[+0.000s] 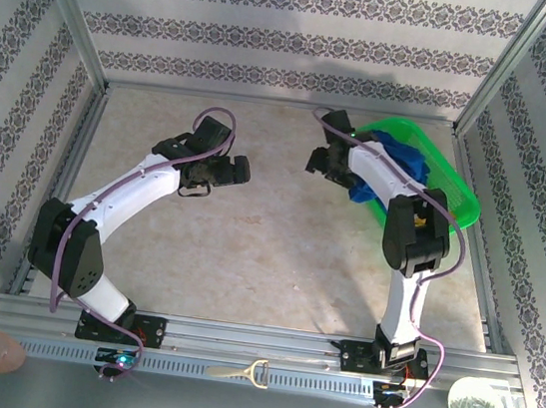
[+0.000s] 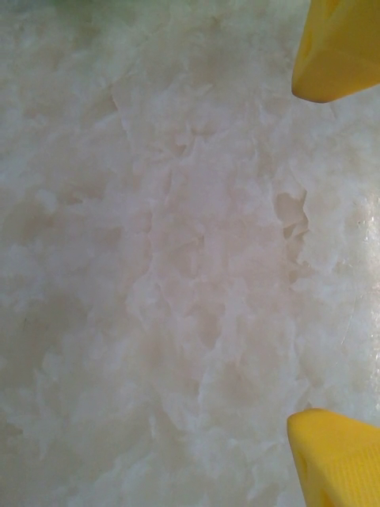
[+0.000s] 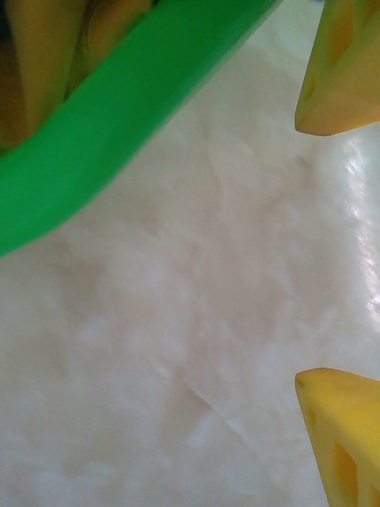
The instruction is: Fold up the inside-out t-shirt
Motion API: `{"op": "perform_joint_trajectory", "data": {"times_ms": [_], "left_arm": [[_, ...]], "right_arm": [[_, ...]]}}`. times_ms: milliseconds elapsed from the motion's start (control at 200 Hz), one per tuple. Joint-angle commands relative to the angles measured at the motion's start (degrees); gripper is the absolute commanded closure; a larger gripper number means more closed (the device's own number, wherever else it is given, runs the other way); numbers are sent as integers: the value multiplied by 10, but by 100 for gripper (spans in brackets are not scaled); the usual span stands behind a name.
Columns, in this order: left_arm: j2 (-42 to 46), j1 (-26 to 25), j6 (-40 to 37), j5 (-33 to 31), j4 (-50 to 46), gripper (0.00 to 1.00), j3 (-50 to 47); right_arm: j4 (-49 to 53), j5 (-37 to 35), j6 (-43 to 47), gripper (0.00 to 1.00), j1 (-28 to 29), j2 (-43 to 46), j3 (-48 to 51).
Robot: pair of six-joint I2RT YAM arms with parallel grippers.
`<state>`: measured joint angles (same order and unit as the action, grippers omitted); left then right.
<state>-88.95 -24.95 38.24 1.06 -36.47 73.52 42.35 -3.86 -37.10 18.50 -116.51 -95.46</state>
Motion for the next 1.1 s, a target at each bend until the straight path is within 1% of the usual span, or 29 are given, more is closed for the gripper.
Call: {"op": "perform_joint_trajectory", "data": {"times_ms": [0,95,175,255,295,335,430,495,580,654,714,779,879,894,919,1094], "left_arm": [[10,6,20,-4,-11,1,-3],[19,7,18,-10,-16,1,-9],[28,7,16,-15,-21,1,-12],[35,6,12,-18,-21,1,-14],[37,6,9,-18,-19,1,-16],[37,7,7,-19,-15,1,-18],[37,7,8,-11,-1,1,-27],[36,6,11,-3,12,1,-33],[36,7,14,6,29,1,-45],[37,6,13,16,40,1,-53],[37,6,11,22,45,1,-57],[37,6,7,30,51,1,-62],[38,7,7,38,56,1,-68],[38,7,7,40,57,1,-68],[38,6,7,42,57,1,-69],[36,6,3,46,54,1,-67]], "right_arm": [[-11,-28,-1,22,-34,-27,-45],[-17,-16,-12,22,-55,-59,-87],[-22,10,-15,21,-71,-88,-127],[-33,83,5,22,-81,-109,-168],[-35,115,19,23,-80,-106,-183],[-34,129,27,24,-78,-94,-190],[-54,153,26,24,-75,-28,-165],[-66,146,19,23,-77,29,-129],[-67,114,9,21,-90,95,-83],[-57,58,-4,18,-112,143,-36],[-44,5,-16,14,-137,172,1],[-34,-18,-34,11,-171,190,40],[-13,-31,-51,7,-214,187,72],[-11,-32,-52,4,-218,184,75],[-7,-34,-53,2,-225,177,76],[15,2,-53,2,-246,94,40]]}}
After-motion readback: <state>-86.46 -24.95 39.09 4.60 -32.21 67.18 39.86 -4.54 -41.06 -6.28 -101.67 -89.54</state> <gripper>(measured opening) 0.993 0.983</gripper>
